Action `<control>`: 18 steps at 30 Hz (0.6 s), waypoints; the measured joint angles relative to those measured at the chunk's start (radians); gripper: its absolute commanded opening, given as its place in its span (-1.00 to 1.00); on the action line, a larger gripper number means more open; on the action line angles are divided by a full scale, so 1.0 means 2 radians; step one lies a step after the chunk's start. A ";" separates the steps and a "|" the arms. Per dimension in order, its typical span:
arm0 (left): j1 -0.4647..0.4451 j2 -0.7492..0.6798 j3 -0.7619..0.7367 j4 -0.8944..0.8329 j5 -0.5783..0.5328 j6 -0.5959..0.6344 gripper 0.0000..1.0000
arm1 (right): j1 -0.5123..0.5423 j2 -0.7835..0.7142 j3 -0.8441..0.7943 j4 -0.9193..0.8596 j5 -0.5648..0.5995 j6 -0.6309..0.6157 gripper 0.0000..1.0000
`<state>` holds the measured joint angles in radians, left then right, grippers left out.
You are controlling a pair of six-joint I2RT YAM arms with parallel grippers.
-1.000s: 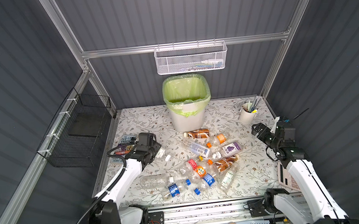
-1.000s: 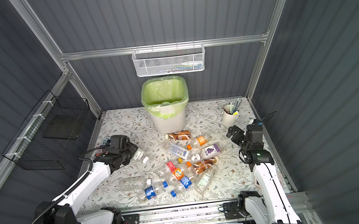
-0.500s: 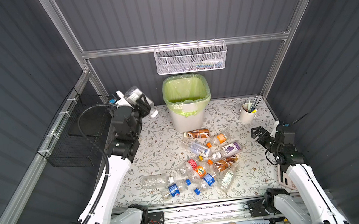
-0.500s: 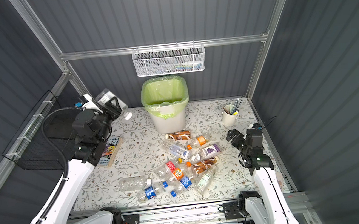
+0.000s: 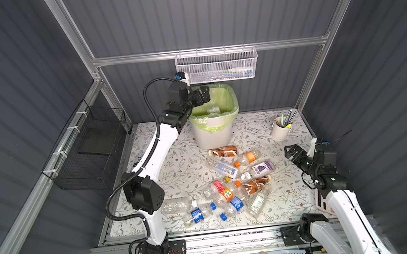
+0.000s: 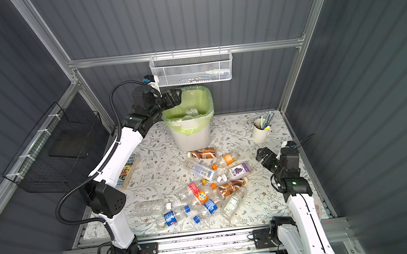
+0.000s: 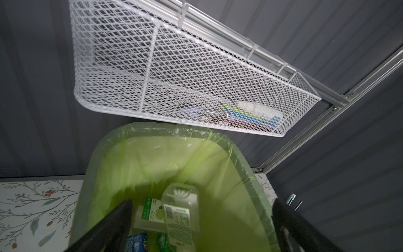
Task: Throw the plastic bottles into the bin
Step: 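Lift the green-label bottle with the left gripper and release it over the bin, then withdraw the left arm while the right gripper reaches across to the blue-label bottle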
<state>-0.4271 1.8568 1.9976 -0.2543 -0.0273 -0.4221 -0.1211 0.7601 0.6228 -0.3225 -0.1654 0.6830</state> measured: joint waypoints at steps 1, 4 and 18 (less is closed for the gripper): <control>0.001 -0.008 -0.008 0.000 -0.002 0.003 1.00 | 0.000 0.000 -0.001 0.000 0.000 0.001 0.98; 0.001 -0.049 -0.044 0.014 -0.008 0.013 0.99 | 0.000 0.005 -0.005 -0.001 -0.002 0.008 0.98; 0.001 -0.232 -0.254 0.065 -0.053 0.068 0.99 | 0.022 0.019 -0.039 -0.022 -0.014 0.054 0.98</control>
<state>-0.4248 1.3937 1.4902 -0.1249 -0.1333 -0.2859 -0.0776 0.7979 0.5457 -0.3664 -0.1944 0.7906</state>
